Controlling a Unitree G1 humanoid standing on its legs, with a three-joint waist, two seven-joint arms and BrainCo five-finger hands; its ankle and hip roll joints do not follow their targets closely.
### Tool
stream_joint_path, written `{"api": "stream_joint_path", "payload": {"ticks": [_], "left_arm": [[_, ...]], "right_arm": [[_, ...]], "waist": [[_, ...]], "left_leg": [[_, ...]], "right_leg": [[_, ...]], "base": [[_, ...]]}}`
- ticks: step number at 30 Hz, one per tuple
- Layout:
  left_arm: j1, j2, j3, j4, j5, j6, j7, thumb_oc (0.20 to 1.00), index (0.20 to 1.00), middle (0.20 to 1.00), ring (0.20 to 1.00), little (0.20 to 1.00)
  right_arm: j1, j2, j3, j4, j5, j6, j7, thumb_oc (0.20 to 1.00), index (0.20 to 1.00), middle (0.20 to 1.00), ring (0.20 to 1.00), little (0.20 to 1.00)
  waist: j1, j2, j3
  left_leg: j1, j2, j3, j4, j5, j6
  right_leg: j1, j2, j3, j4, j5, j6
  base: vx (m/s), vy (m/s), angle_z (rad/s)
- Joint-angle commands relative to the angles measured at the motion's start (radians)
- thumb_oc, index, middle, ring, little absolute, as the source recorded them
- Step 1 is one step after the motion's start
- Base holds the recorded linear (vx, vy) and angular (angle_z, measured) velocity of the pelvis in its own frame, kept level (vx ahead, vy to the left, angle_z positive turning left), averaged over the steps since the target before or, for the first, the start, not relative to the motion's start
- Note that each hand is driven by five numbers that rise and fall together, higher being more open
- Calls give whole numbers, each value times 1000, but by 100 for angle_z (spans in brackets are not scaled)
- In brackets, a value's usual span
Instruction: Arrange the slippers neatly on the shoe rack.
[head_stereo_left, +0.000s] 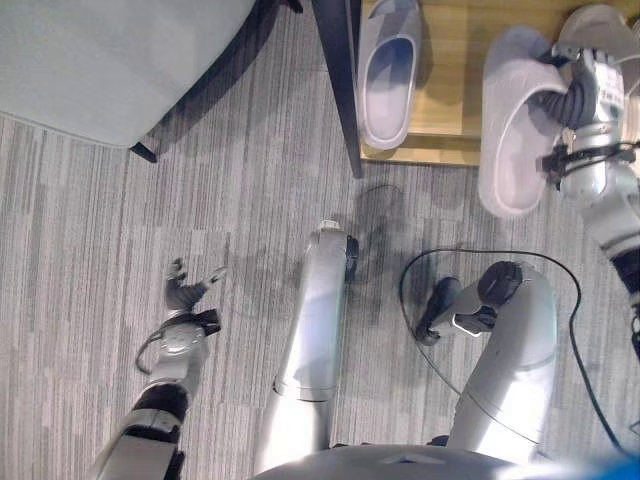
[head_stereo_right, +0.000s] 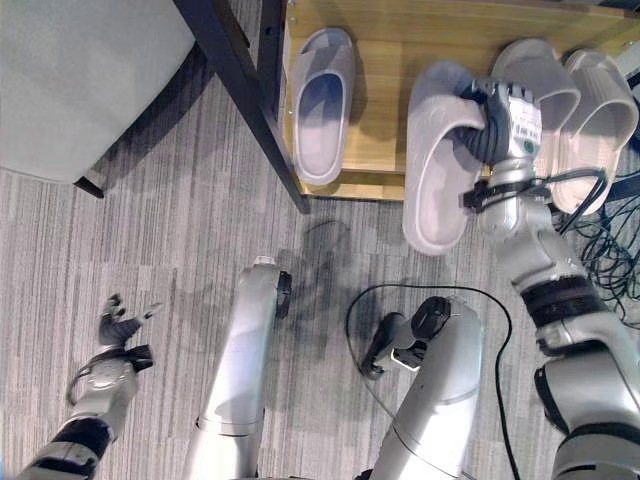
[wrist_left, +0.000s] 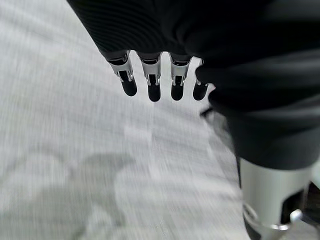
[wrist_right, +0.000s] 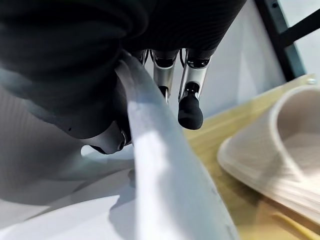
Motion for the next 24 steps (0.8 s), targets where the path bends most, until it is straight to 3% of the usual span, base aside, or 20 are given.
{"api": "stream_joint_path", "payload": {"ticks": [1, 2, 6, 10, 18, 24], "left_arm": [[77, 36, 23, 82, -58, -42, 8, 1000, 1000, 1000, 1000, 1000], [96, 46, 29, 102, -80, -47, -8, 1000, 1000, 1000, 1000, 1000], [116, 66, 30, 138, -98, -62, -24, 1000, 1000, 1000, 1000, 1000], [107, 80, -8, 153, -102, -76, -35, 1000, 1000, 1000, 1000, 1000], [114, 91, -28, 162, -113, -97, -37, 1000, 1000, 1000, 1000, 1000], [126, 83, -28, 160, -122, -99, -52, 1000, 1000, 1000, 1000, 1000]], "right_arm": [[-161, -69, 58, 57, 90, -43, -13, 200, 200, 200, 200, 200], [-232, -85, 113, 122, 109, -53, -3, 200, 200, 200, 200, 200], [-375, -107, 204, 211, 159, -79, 7, 200, 200, 200, 200, 200], [-451, -86, 252, 283, 220, -94, 7, 200, 200, 200, 200, 200], [-575, -33, 328, 386, 222, -84, -4, 200, 200, 200, 200, 200], [-562, -20, 340, 416, 223, -82, 19, 200, 200, 200, 200, 200]], "waist": [[33, -14, 75], [47, 2, 114], [73, 15, 185], [96, 3, 189], [135, -25, 190], [135, -33, 190]], "left_leg": [[174, -25, -51, -23, -53, 76], [174, -36, -59, 37, -78, 81], [174, -51, -67, 155, -127, 83], [174, -50, -71, 175, -154, 76], [174, -61, -87, 152, -148, 55], [174, -62, -87, 156, -153, 47]], "right_leg": [[113, 38, 106, 19, -37, -59], [112, 44, 137, 89, -60, -60], [112, 66, 202, 218, -97, -75], [113, 58, 231, 253, -110, -87], [121, 40, 240, 250, -101, -100], [129, 39, 244, 253, -98, -105]], "base": [[158, 78, 7], [116, 70, 7], [70, 58, -5], [57, 26, -2], [10, 10, 6], [0, 7, 1]]}}
